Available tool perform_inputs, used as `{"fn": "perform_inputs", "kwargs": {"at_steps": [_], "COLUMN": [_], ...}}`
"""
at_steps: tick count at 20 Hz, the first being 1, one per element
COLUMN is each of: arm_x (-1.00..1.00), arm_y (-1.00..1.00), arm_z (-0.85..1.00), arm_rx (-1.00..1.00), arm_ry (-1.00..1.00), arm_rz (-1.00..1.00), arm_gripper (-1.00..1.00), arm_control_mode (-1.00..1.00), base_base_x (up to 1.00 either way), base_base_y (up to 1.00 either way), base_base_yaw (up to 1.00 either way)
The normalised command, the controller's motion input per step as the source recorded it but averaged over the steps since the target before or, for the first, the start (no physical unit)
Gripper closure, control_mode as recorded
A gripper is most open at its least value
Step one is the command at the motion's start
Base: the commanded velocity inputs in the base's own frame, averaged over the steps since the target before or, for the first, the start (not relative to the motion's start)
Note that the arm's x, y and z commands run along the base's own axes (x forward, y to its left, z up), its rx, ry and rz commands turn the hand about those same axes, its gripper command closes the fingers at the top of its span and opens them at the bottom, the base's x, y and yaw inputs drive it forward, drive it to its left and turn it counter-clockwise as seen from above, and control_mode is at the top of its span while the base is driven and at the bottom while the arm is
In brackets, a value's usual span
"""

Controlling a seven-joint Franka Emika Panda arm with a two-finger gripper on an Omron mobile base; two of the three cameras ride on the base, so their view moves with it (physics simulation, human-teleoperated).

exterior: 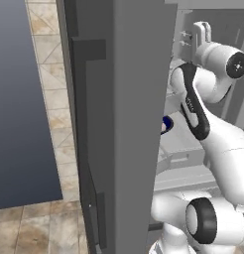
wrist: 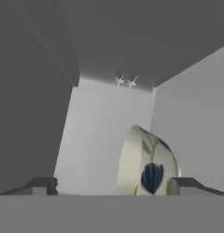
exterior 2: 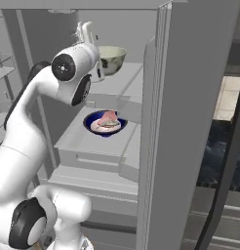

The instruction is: Place the bowl with the potato and mushroom on the top shelf of the fridge. Place the bowl with the fish and steak on the second highest shelf of the fridge.

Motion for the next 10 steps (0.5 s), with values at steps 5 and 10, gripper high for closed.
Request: {"fn": "perform_inputs", "kwargs": {"at_steps": [5,10], "arm_x": [-1.00,-1.00], "arm_y": [-0.57,-0.55], "arm_z": [0.47,-0.06], "arm_rx": [0.00,-0.03], "arm_ry": [-0.04,0.02], "arm_rz": [0.00,0.00], "arm_gripper": [-1.00,-1.00], "arm_control_mode": [-1.00,-1.00], "base_base_x": [0.00,0.00], "base_base_y": [0.00,0.00], "base_base_yaw": [0.00,0.00]}}
